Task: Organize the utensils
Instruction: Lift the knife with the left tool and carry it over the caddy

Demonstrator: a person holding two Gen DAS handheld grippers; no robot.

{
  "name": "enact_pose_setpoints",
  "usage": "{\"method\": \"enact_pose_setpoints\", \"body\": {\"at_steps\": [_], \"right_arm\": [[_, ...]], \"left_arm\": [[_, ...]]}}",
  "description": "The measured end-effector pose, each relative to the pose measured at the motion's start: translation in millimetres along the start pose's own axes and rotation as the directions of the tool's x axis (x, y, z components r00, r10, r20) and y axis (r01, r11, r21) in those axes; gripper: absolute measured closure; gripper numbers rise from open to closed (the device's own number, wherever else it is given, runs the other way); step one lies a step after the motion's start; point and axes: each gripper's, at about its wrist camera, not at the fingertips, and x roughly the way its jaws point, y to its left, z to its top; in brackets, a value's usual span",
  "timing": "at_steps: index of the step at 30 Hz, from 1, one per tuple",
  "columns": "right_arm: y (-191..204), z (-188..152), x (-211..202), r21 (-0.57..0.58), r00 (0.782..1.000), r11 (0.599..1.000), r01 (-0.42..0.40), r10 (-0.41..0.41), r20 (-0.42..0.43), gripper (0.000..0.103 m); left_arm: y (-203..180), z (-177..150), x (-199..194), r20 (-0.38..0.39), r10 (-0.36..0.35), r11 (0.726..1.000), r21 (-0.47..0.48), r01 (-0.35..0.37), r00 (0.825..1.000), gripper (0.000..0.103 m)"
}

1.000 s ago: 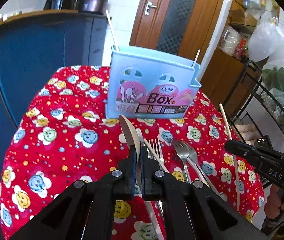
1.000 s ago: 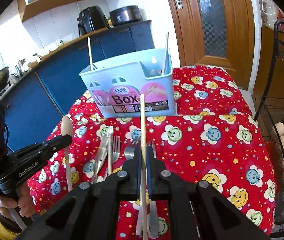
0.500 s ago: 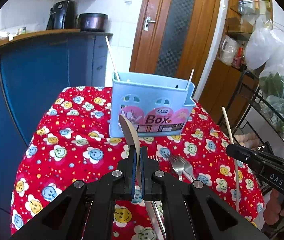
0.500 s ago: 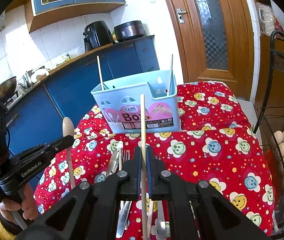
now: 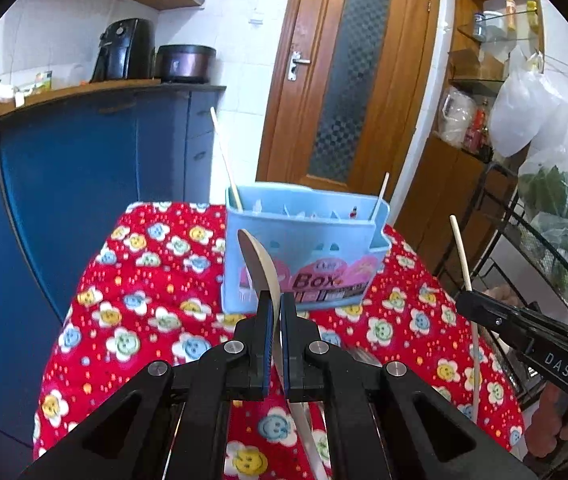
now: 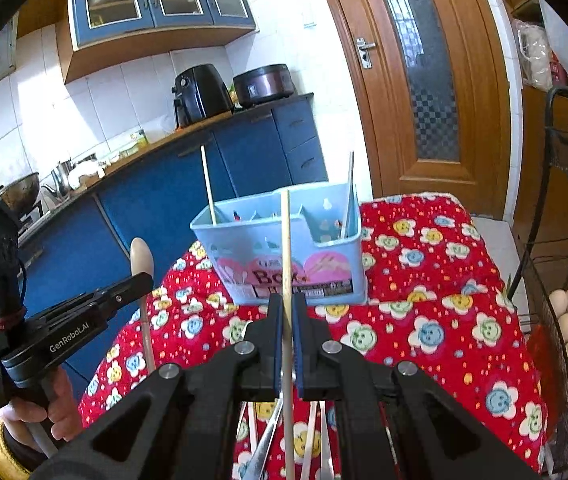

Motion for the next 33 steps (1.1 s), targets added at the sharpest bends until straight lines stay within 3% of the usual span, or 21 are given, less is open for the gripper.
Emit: {"method": "enact_pose_setpoints", "body": {"at_steps": [11,24,33], "right_arm": [[-12,46,12,0.021,0.995,1.000,-0.022,0.019,0.094,0.097],[-28,90,48,0.047,0.986,0.998,-0.028,0.020,0.164,0.097],[-40,114,77,0.053,0.969,0.998,-0.038,0.024,0.248,0.097]], "left_arm": [[-5,58,12,0.097,-0.002,1.000,0.028,-0.001,0.995,0.100],[-10,132,47,0.222,0.060,0.996,0.047,-0.072,0.973,0.100],[0,146,86,0.255,0.125,0.989,0.046,-0.141,0.959,0.100]]}}
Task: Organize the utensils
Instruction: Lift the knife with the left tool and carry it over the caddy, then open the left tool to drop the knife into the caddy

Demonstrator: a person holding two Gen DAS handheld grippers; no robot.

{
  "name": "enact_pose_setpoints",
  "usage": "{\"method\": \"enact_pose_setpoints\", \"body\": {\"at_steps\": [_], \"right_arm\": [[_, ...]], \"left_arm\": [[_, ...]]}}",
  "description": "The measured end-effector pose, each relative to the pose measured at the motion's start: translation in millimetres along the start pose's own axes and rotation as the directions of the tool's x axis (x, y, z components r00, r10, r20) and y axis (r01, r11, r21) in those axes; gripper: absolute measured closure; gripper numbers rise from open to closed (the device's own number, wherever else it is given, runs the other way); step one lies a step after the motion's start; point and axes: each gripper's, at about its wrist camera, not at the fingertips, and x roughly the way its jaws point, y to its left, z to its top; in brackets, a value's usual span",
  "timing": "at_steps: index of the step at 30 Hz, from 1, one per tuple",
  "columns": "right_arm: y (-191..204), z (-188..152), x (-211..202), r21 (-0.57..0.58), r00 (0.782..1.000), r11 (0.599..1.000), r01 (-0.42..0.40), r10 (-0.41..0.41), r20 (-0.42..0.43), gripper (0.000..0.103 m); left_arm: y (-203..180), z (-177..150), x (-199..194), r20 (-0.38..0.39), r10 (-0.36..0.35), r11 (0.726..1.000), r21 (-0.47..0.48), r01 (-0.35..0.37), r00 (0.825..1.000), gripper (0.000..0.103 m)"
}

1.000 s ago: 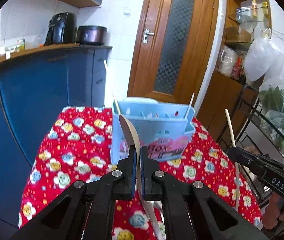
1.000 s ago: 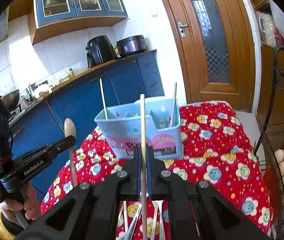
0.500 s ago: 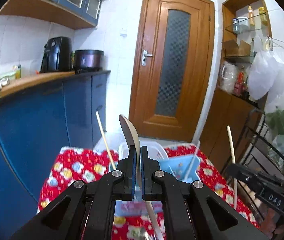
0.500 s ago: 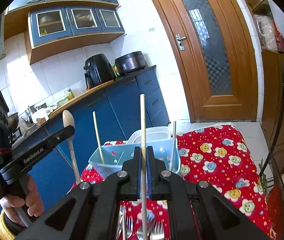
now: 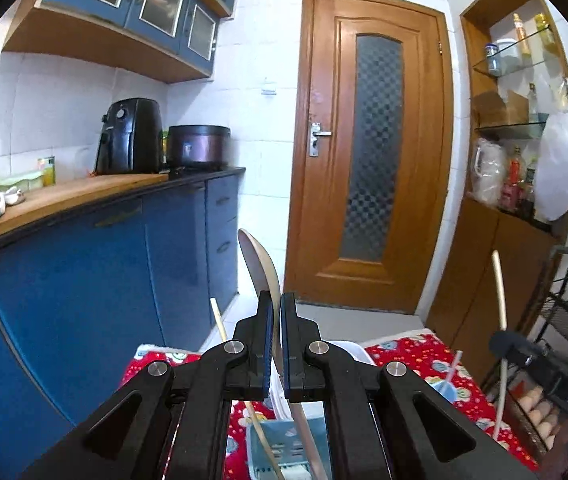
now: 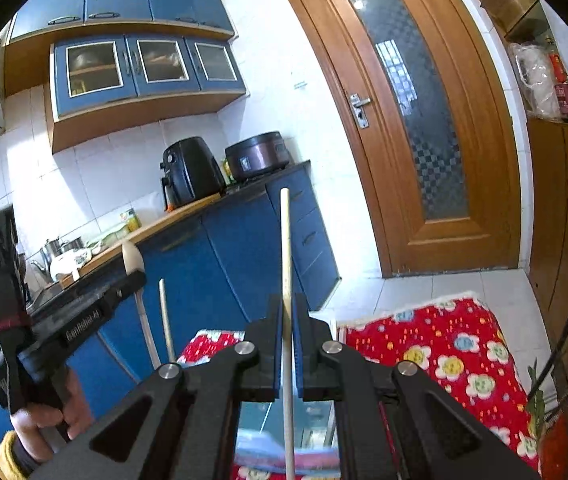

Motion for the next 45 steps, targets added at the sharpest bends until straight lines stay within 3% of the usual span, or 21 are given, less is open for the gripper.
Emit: {"method": "enact_pose_setpoints", "body": {"at_steps": [9,17,30,32,34,37,43,45], "right_arm": [[-9,-1,32,-0.005,0.997,1.000,0.003,-0.003,0.073,0.097],[0,-16,45,-0.097,0.995,0.995,0.023,-0.013,0.103,0.097],[2,-34,47,-0.147,0.998,0.988,0.037,-0.028,0.062,0.097],[2,-35,46,-0.147,0.998,0.989,0.034,-0.026,0.053,0.096],[2,-35,45,-0.145,0.999,0.989,0.030,-0.024,0.047,0.085],[2,-35,41,-0.137,0.999,0.990,0.018,-0.012,0.043,0.076],[5,-32,30,-0.142,0.999,0.990,0.017,-0.010,0.050,0.071],[4,-31,26,-0.139,0.999,0.990,0.017,-0.010,0.051,0.071]], "left_arm": [[0,-19,32,0.014,0.043,0.999,0.020,-0.043,0.999,0.100],[-6,-35,38,0.002,0.040,0.999,0.032,-0.040,0.999,0.100],[-17,-53,37,-0.031,0.017,0.998,0.058,-0.015,0.999,0.100],[-18,-55,36,-0.044,0.004,0.999,0.054,-0.002,0.999,0.099],[-18,-56,33,-0.053,-0.001,0.999,0.050,0.004,0.999,0.099],[-19,-57,32,-0.071,-0.016,0.999,0.043,0.019,0.997,0.093],[-19,-56,24,-0.080,-0.040,0.999,0.033,0.043,0.996,0.080],[-18,-54,20,-0.078,-0.048,0.998,0.030,0.051,0.996,0.071]]}}
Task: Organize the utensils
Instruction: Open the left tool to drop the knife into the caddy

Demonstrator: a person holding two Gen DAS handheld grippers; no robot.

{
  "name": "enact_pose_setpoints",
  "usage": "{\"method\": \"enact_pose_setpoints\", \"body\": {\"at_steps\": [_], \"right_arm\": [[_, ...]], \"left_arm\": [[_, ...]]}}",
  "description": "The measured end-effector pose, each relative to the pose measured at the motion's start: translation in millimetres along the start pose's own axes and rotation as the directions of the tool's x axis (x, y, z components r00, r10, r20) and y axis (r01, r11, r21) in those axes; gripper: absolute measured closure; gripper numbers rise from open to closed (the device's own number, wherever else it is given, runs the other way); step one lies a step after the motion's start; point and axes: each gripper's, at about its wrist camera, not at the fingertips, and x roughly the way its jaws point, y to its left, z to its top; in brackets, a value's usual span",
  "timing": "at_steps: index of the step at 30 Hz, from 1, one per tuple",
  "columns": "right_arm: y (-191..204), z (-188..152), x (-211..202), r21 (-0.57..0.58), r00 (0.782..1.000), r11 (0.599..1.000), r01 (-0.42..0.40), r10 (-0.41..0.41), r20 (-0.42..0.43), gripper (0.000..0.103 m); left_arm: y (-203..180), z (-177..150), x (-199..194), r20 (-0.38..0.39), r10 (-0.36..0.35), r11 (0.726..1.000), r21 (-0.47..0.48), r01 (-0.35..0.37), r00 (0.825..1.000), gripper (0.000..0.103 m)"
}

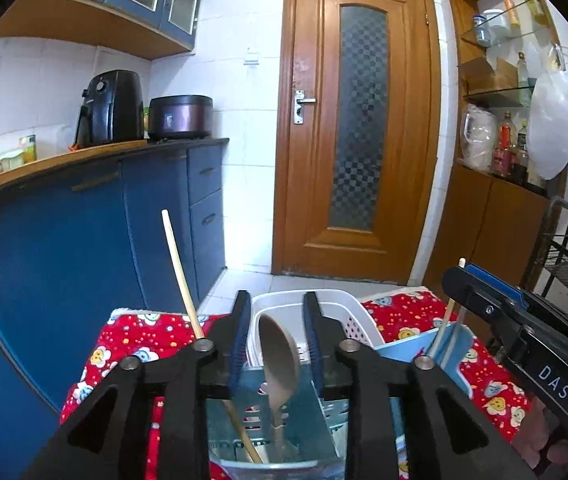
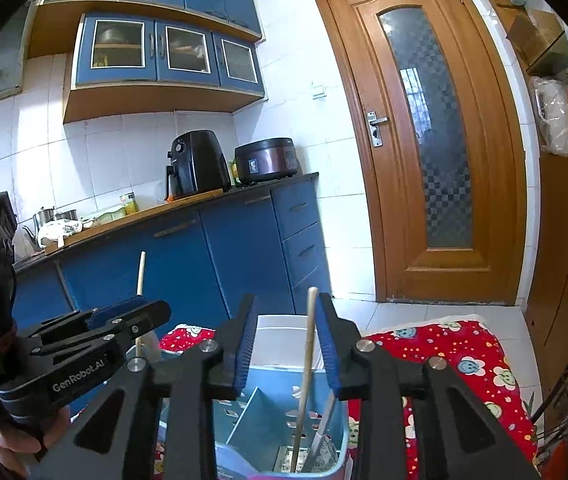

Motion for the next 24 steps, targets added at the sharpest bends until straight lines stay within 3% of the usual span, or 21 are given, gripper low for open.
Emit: {"method": "enact_pose_setpoints", "body": {"at_steps": [7,14,24], "right_arm": [[-8,5,-13,0.029,1.000,1.000,0.000,0.000,0.000,0.070],[-20,5,-22,0.067,1.000,0.997,0.023,-0.022,-0.011,0.070],[-39,-7,-25,0.129,0.998,0.991,0.043,-0.036,-0.053,0.070]], "left_arm": [[4,7,-18,0.018,-0.009,1.000,0.003,0.009,1.000,0.068],[17,9,-35,0.035,0.034,0.999,-0.004,-0.034,0.999,0.067],[59,6,-33,-0.010,0.039,0.992,-0.117,-0.039,0.999,0.067]]}}
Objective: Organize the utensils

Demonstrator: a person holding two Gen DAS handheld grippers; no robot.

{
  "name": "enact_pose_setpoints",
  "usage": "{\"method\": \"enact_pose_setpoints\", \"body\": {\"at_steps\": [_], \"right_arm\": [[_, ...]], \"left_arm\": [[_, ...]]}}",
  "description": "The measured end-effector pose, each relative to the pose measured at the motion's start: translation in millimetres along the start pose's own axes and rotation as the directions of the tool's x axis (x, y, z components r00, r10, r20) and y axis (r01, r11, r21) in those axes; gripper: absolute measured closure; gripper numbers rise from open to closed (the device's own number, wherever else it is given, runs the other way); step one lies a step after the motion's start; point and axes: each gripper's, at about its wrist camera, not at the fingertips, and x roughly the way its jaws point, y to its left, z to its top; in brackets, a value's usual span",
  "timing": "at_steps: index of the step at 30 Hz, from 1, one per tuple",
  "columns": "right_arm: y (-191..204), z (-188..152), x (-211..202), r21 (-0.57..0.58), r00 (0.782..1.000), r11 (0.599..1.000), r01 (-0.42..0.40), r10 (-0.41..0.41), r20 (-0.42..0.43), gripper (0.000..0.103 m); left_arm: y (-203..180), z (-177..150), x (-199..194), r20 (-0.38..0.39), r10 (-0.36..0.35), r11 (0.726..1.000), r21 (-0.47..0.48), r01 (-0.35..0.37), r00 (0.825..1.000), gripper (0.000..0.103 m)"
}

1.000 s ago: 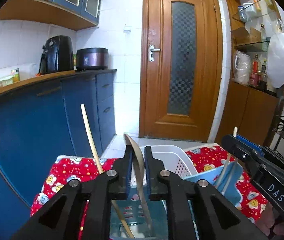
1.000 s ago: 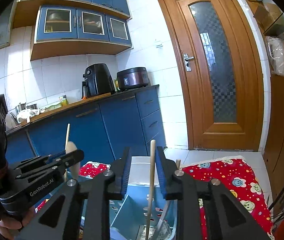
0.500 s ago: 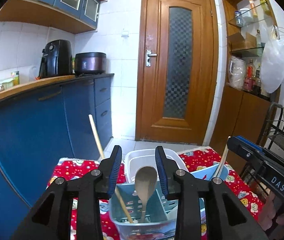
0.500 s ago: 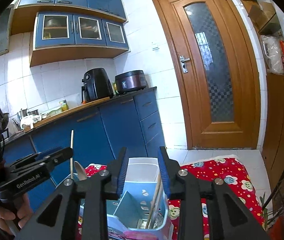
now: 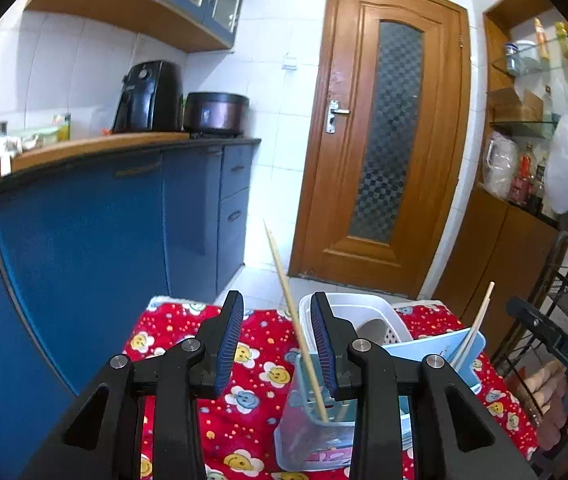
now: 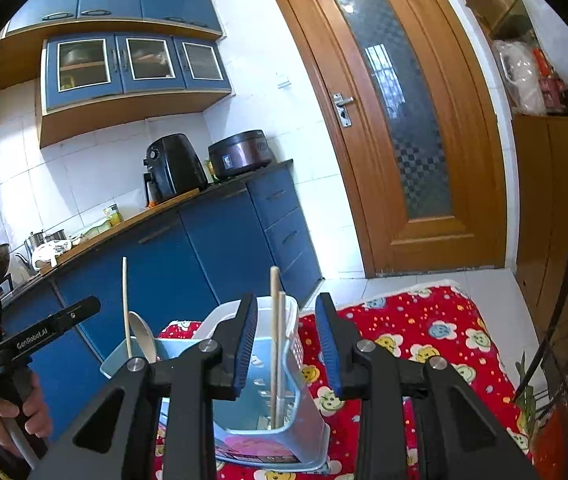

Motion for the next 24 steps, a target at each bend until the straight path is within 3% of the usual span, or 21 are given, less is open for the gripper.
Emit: {"method": "enact_pose_setpoints", "body": {"at_steps": [8,14,16,18,24], "right_arm": [[-2,-9,-1,0.001,1.000,1.000,0.001,-0.001,-0.023,0.070],[-3,-12,1,0.000,0.999,1.000,0.003,-0.003,-0.040,0.070],[-3,-14,3,0.003,0.999,1.000,0.001,-0.001,-0.043,0.070],[-3,-15,3,0.006,0.999,1.000,-0.001,0.001,-0.046,0.070],[-2,-16,2,-0.001,0.999,1.000,-0.002,0.002,-0.044,0.070]], "left_arm": [[8,5,40,-0.074,-0.071,0.996,-0.057,0.067,0.995,0.067],[6,10,58,-0.077,-0.097,0.994,-0.065,0.093,0.992,0.067],[5,9,60,-0.072,-0.110,0.992,-0.070,0.105,0.991,0.073],[3,9,62,-0.074,-0.119,0.991,-0.070,0.114,0.990,0.092],[-2,15,48,0.004,-0.120,0.991,-0.062,0.120,0.993,0.099]]}}
